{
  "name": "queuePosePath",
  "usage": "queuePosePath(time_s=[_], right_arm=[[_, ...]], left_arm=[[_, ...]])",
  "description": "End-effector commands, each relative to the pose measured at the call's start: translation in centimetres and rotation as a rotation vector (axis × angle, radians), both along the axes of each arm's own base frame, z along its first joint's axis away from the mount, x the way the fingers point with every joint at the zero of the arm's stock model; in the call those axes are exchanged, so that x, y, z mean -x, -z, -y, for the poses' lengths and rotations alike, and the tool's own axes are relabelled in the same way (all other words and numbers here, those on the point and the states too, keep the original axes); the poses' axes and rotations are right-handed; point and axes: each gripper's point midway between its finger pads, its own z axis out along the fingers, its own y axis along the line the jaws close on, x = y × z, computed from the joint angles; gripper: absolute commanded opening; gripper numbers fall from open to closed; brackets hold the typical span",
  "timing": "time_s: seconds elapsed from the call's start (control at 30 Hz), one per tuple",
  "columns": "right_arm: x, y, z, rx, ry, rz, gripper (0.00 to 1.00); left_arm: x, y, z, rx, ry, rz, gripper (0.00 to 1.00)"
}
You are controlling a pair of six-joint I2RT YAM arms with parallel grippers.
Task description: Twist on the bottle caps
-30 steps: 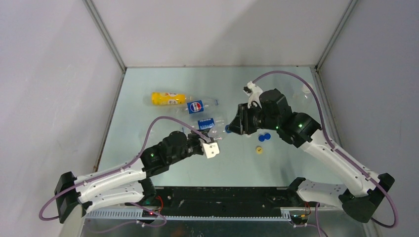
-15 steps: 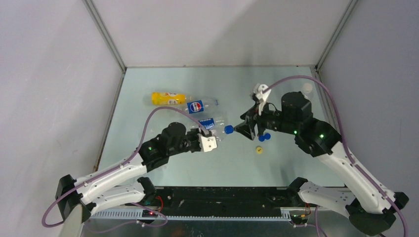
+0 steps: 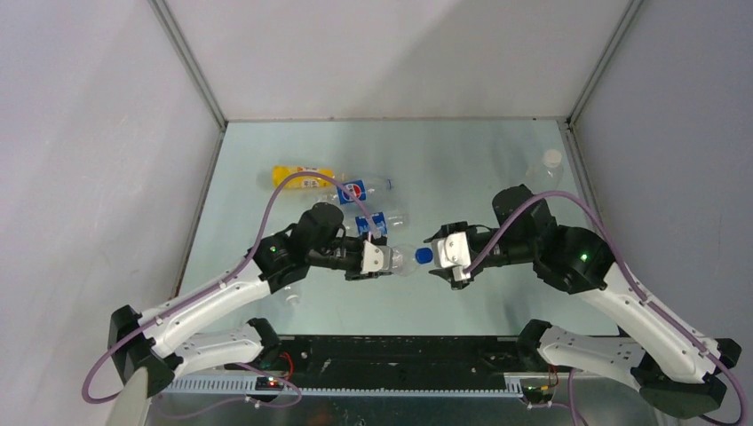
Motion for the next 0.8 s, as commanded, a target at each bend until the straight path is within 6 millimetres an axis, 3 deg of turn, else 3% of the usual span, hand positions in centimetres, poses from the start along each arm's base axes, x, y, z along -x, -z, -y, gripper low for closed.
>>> queuePosePath(time_s=[0.0,0.43,0.63,0.77], right_arm=[[0.5,1.4,-0.1,0.071,-0.092,0.08,0.57],[0.0,3.5,-0.7,0.145,-0.059,0.018,0.45],[-0.9,3.0,-1.8,0.09,0.072,-0.117,0.28],[-2.0,2.4,-2.6,0.025,0.243,-0.272,0.06]], left_arm=[[1.0,-1.7,0.5,0.04,0.061,-0.025,0.16],[1.6,-2.5,0.9,0.068,0.099,-0.033,0.17],[0.9,-3.3,1.2,0.109,0.061,-0.012,0.17],[-1.1,-3.7,0.9,0.15,-0.058,0.059,0.16]])
